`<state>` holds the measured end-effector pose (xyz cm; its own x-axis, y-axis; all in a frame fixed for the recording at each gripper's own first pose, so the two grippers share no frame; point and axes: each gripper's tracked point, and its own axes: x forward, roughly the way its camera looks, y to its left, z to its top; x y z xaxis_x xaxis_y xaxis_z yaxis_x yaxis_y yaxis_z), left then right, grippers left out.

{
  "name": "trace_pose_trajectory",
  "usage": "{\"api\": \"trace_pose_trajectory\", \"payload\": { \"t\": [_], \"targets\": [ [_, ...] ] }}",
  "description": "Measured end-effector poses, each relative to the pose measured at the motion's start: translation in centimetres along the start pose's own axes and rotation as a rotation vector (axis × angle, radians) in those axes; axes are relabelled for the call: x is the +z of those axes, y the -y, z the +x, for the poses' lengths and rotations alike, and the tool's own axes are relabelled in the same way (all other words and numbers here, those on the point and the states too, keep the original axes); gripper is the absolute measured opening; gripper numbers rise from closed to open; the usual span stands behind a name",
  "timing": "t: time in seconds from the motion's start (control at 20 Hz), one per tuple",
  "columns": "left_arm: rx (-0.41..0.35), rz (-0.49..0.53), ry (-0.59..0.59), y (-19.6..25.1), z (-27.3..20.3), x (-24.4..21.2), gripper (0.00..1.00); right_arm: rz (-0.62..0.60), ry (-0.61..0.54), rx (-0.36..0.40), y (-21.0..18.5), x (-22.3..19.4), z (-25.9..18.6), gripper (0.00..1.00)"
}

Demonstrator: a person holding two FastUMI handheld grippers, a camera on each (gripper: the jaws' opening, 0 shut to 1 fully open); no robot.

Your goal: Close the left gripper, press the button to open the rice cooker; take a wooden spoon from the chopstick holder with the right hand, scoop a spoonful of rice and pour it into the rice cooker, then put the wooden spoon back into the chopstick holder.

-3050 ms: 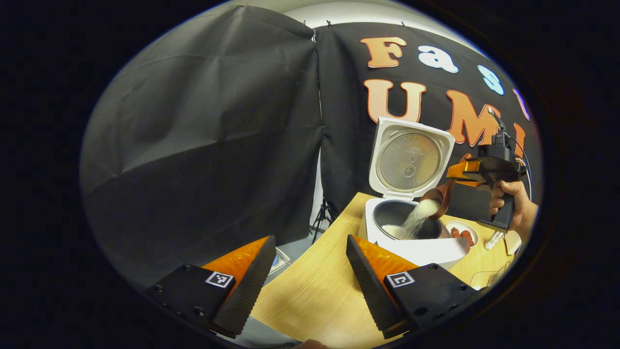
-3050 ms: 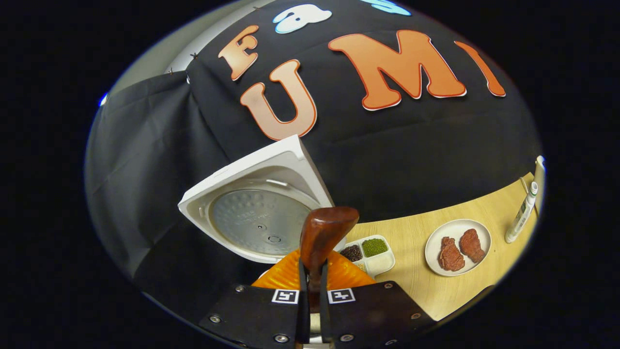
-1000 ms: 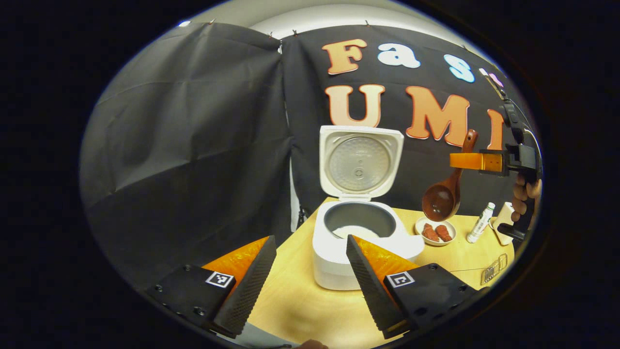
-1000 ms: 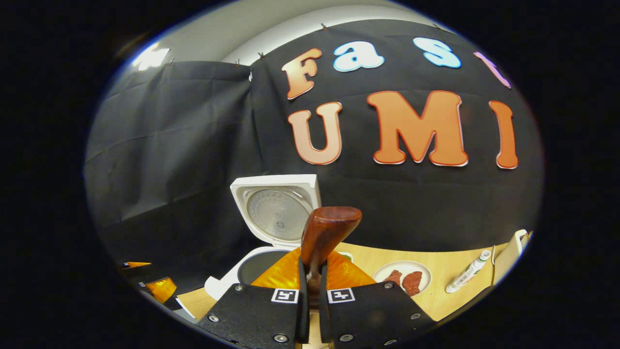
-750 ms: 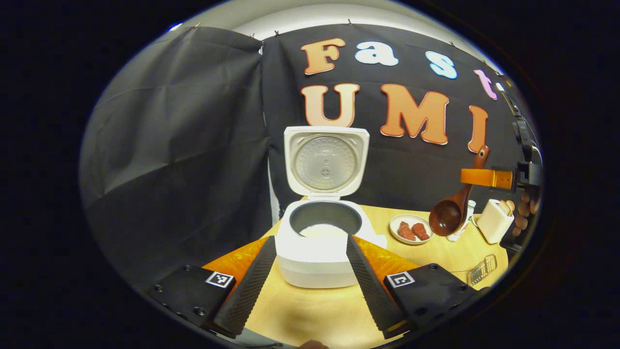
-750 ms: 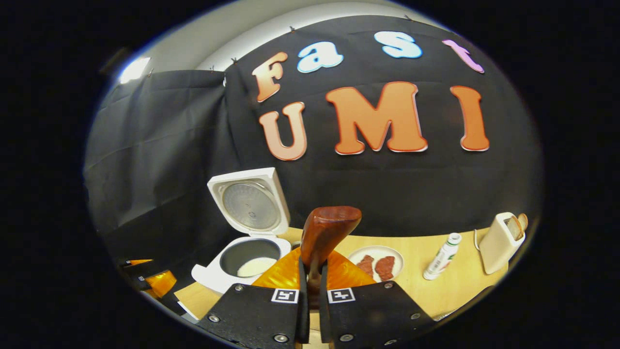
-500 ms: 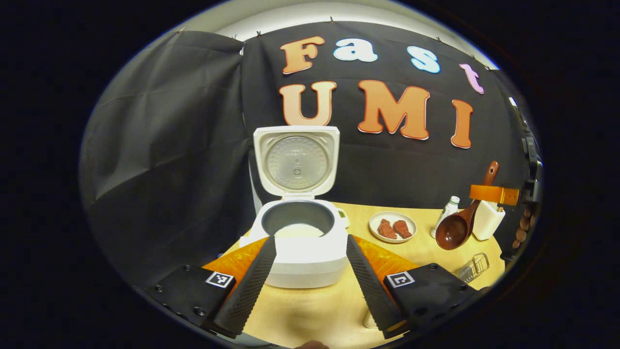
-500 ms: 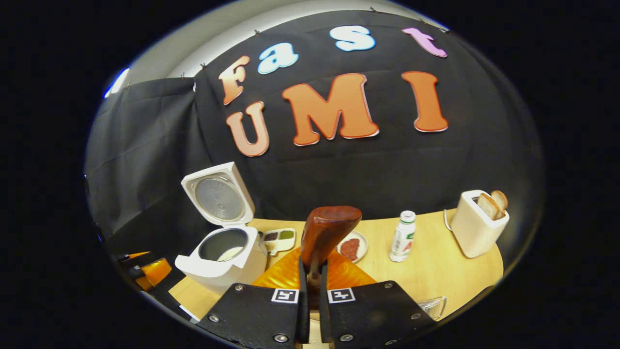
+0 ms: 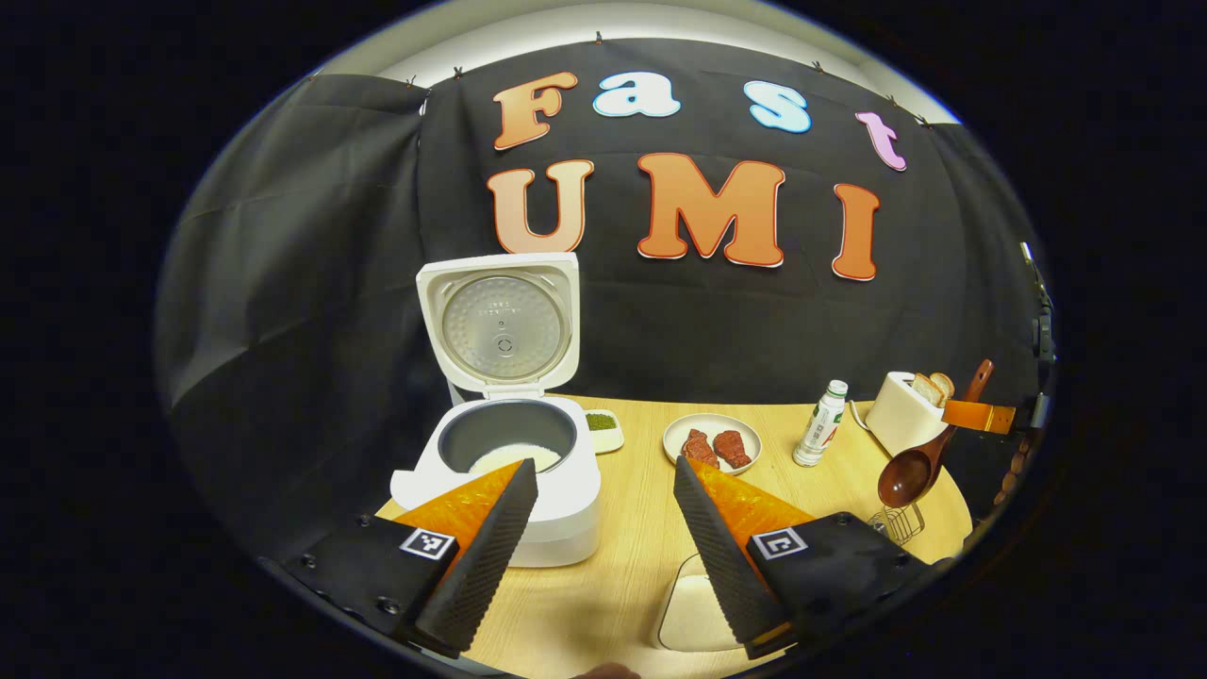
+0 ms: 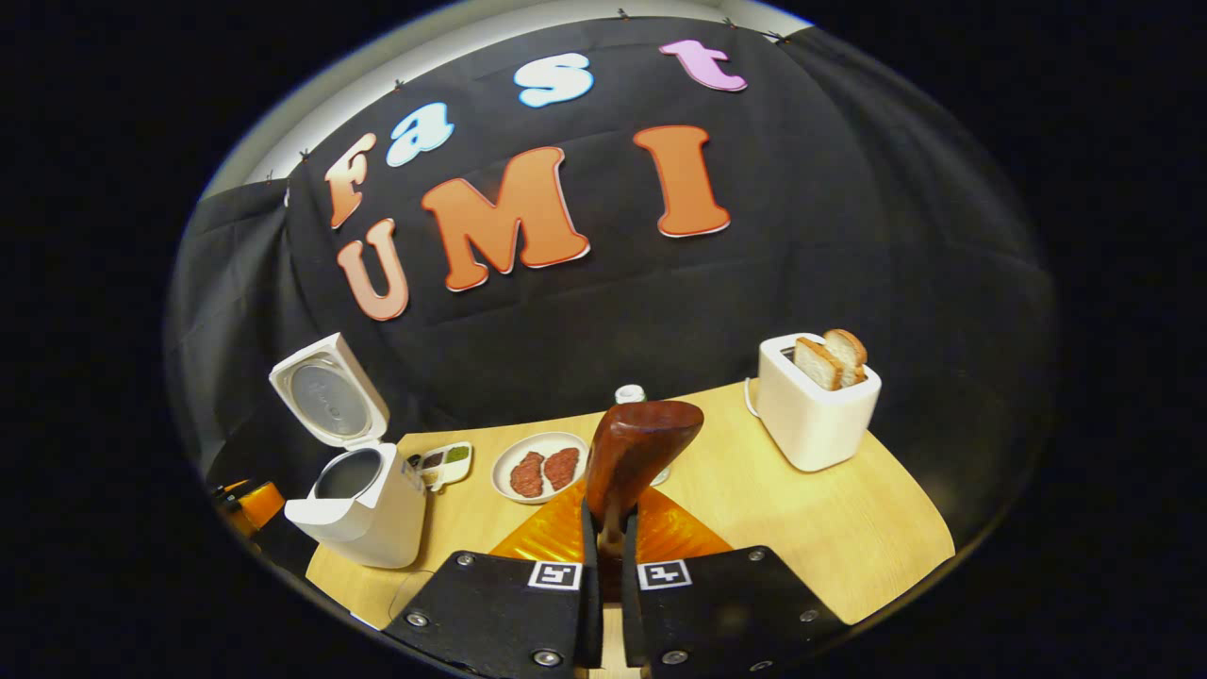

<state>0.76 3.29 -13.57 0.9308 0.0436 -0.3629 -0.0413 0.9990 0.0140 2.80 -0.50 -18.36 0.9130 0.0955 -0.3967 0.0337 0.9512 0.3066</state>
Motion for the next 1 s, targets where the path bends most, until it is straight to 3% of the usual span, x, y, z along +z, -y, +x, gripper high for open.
{"api": "trace_pose_trajectory", "payload": {
  "t": [0.2, 0.45, 1.0],
  "targets": [
    [0.003, 0.017, 0.002, 0.2, 0.1, 0.4, 0.99, 0.052, -0.012, -0.088, 4.5, -0.9, 0.2, 0.08],
    [0.025, 0.035, 0.01, -0.5, 0.6, 1.1, 0.99, 0.045, -0.051, -0.134, 6.7, -4.3, 0.6, 0.08],
    [0.073, 0.055, 0.038, -3.5, 2.1, 3.0, 0.99, 0.117, -0.133, -0.11, 7.8, -9.9, 2.2, 0.14]
  ]
}}
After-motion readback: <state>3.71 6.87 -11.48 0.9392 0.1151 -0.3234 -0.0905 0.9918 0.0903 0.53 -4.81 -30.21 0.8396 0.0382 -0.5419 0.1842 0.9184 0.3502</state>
